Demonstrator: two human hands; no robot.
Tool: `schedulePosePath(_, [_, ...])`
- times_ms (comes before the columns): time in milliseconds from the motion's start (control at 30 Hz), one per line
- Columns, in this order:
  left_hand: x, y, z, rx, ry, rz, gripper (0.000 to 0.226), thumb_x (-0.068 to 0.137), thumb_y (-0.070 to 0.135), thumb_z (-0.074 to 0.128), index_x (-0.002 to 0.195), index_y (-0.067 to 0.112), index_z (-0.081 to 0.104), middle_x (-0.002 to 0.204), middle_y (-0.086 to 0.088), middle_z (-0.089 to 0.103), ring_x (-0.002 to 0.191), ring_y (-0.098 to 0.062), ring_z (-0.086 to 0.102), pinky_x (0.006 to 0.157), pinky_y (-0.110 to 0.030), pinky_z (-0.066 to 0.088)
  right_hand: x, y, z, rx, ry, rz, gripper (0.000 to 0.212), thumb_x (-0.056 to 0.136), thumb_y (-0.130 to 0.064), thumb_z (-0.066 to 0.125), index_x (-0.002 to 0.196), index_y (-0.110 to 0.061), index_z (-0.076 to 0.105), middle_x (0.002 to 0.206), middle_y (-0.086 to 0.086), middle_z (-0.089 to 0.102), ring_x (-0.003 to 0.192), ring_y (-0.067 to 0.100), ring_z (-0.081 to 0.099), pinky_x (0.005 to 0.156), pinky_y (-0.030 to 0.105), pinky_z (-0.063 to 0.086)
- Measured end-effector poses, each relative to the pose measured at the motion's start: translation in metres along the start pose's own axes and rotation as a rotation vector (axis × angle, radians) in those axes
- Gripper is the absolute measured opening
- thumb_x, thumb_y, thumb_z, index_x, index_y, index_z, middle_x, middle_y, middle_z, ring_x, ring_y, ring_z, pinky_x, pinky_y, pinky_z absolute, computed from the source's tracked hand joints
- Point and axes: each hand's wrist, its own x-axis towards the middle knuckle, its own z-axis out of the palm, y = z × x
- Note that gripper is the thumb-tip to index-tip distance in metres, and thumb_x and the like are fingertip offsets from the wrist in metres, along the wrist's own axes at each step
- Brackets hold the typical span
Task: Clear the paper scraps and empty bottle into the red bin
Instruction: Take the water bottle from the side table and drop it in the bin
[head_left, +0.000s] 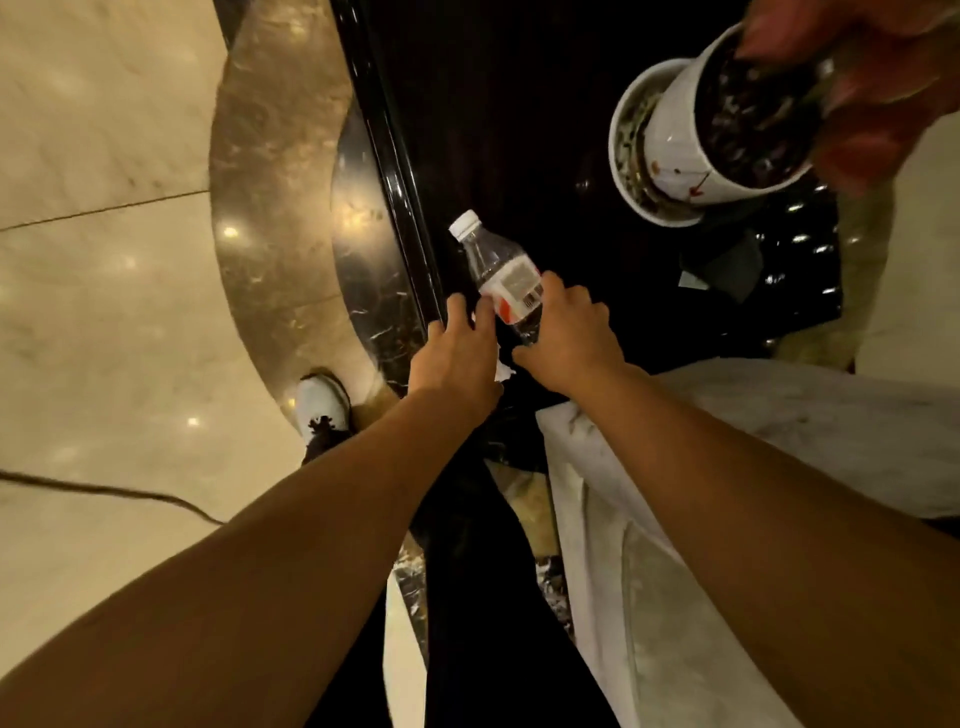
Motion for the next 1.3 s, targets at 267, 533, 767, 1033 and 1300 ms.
schedulePosePath(267, [0.029, 0.000, 0.027, 0.165, -0.097, 0.124, 0.057, 0.083, 0.014, 0.069, 0.132, 0.010, 0.039, 0.139, -0.021, 0.026, 0.110, -0.039, 0.047, 0.088, -0.043, 0.049, 0.016, 0.019, 0.011, 0.279, 0.046, 0.086, 0.077, 0.073, -0.032, 0.081, 0.131, -0.019, 0.032, 0.124, 0.016, 0.053, 0.109, 0.037, 0.057, 0.086, 0.050, 0.053])
schedulePosePath(533, [0.018, 0.017, -0.050, 0.186, -0.177, 0.294, 0.026, 0.083, -0.001, 0.054, 0.108, 0.004, 0.059, 0.105, -0.021, 0.060, 0.096, -0.039, 0.061, 0.070, -0.041, 0.047, -0.068, 0.011, -0.046, 0.437, 0.256, 0.163, 0.073, 0.070, -0.031, 0.081, 0.126, -0.017, 0.036, 0.115, 0.015, 0.057, 0.099, 0.033, 0.060, 0.081, 0.046, 0.054])
schedulePosePath(767, [-0.101, 0.032, -0.152, 0.317, -0.108, 0.575, 0.023, 0.078, 0.034, 0.055, 0.086, 0.012, 0.057, 0.076, -0.006, 0.054, 0.061, -0.024, 0.052, 0.049, -0.029, 0.041, -0.221, -0.042, -0.075, 0.528, 0.443, 0.364, 0.074, 0.070, -0.032, 0.080, 0.127, -0.018, 0.035, 0.119, 0.014, 0.056, 0.110, 0.038, 0.055, 0.088, 0.050, 0.051])
schedulePosePath(1033, [-0.267, 0.078, -0.177, 0.750, -0.176, 0.951, 0.029, 0.078, 0.013, 0.066, 0.100, 0.004, 0.050, 0.118, -0.022, 0.045, 0.099, -0.038, 0.052, 0.082, -0.042, 0.048, -0.423, -0.051, -0.035, 0.706, 0.635, 0.647, 0.077, 0.066, -0.035, 0.080, 0.129, -0.023, 0.038, 0.117, 0.014, 0.059, 0.106, 0.039, 0.058, 0.086, 0.047, 0.052])
schedulePosePath(1300, [-0.477, 0.163, -0.078, 1.065, -0.214, 1.404, 0.030, 0.090, 0.000, 0.045, 0.119, -0.002, 0.053, 0.125, -0.021, 0.054, 0.114, -0.035, 0.053, 0.094, -0.039, 0.042, -0.641, -0.002, 0.086, 0.871, 0.680, 1.054, 0.072, 0.064, -0.035, 0.081, 0.128, -0.025, 0.048, 0.120, 0.012, 0.063, 0.110, 0.035, 0.059, 0.092, 0.045, 0.052])
